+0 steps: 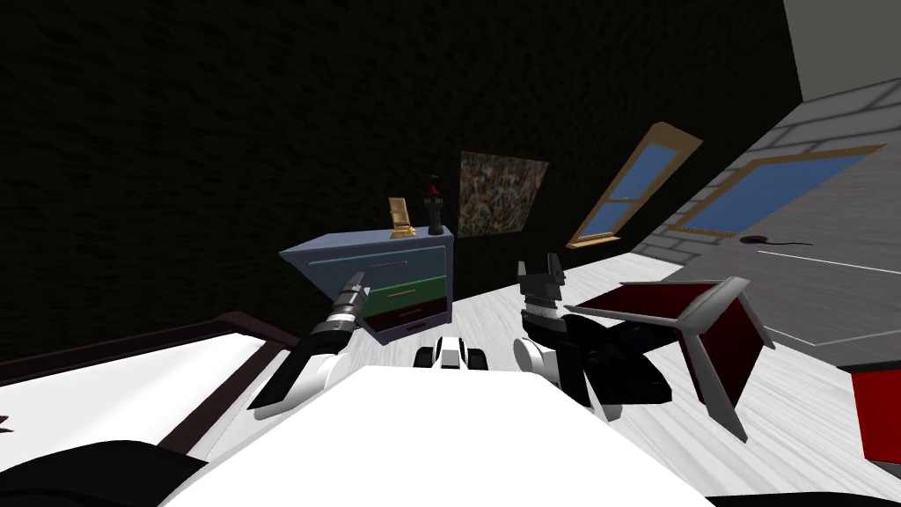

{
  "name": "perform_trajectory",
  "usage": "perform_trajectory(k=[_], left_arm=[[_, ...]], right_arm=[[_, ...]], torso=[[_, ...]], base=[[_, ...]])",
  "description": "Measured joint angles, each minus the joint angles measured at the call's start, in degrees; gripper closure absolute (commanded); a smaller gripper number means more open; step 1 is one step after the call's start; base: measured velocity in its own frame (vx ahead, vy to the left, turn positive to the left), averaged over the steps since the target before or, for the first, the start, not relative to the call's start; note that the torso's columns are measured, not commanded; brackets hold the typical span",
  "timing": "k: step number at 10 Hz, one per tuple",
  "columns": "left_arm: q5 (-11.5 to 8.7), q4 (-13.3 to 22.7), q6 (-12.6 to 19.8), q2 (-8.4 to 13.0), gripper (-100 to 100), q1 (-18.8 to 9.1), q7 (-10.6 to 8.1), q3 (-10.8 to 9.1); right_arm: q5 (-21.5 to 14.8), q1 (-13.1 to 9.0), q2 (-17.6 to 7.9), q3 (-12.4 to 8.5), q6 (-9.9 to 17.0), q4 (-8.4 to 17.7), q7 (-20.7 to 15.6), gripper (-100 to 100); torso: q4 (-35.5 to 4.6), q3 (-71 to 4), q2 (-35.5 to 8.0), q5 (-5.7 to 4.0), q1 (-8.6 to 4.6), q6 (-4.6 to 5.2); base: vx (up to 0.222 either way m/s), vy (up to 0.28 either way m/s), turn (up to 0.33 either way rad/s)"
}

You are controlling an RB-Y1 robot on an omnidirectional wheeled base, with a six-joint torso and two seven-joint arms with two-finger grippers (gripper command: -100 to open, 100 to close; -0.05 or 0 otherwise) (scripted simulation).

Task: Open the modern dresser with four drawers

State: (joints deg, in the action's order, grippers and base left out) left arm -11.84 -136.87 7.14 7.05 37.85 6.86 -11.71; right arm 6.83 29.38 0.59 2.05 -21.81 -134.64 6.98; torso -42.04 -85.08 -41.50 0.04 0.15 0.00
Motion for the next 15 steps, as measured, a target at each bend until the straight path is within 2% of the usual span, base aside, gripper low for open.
perform_trajectory(k=[5,6,15], left_arm=[[-0.34,-1.86,2.13,-0.06,-100,0.56,-0.15,-0.67],[-0.36,-1.97,2.29,-0.06,100,0.57,-0.18,-0.7],[-0.4,-3.26,3.03,-1.63,100,1.83,0.07,-1.68]], right_arm=[[0.0,-0.01,0.0,0.0,0.0,0.0,0.0,0],[0.0,-0.02,0.0,0.0,0.0,0.01,0.0,0],[0.0,-0.04,0.01,0.01,0.01,0.01,0.0,0]], torso=[[-0.32,0.67,-0.99,-0.03,-0.08,0.0],[-0.29,0.63,-0.99,-0.02,-0.13,0.0],[-0.22,0.51,-0.78,-0.09,-0.33,0.08]], base=[[0.133,0.025,-0.009],[0.012,0.004,0.0],[-0.15,-0.049,-0.044]])
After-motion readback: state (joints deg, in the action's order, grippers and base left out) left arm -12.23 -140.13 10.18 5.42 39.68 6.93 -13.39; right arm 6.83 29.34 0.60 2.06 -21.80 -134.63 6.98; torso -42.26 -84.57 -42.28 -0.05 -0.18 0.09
